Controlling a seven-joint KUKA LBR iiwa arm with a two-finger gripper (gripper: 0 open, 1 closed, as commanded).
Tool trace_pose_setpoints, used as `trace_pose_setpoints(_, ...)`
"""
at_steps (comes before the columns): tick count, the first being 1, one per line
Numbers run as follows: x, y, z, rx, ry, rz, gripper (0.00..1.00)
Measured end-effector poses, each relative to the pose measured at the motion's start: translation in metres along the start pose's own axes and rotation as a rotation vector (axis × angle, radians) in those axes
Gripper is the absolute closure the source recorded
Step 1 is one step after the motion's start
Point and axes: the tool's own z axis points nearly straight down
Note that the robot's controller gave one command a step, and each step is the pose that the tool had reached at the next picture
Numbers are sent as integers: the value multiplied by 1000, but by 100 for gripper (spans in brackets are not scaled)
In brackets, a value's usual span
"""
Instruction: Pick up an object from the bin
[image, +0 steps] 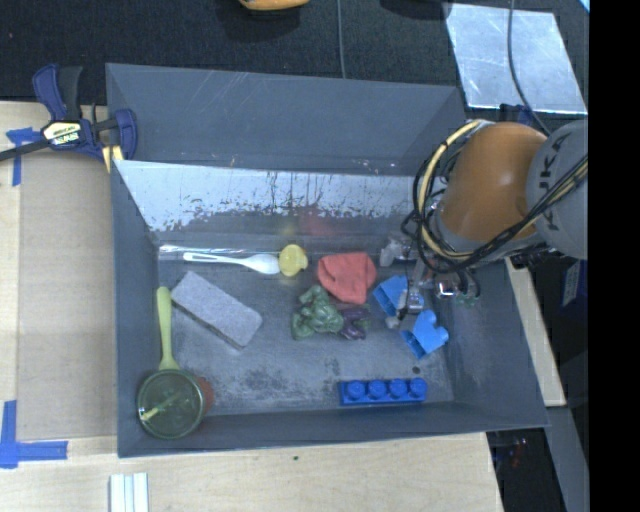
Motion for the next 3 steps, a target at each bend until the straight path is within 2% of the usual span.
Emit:
trace_pose_setpoints(1, -2, 5, 7, -2, 3, 8, 0)
trace_pose_setpoints(2, -6, 2, 17, 1, -2, 33, 0)
trace_pose_setpoints(3, -20, -10, 39, -1, -12, 83, 100)
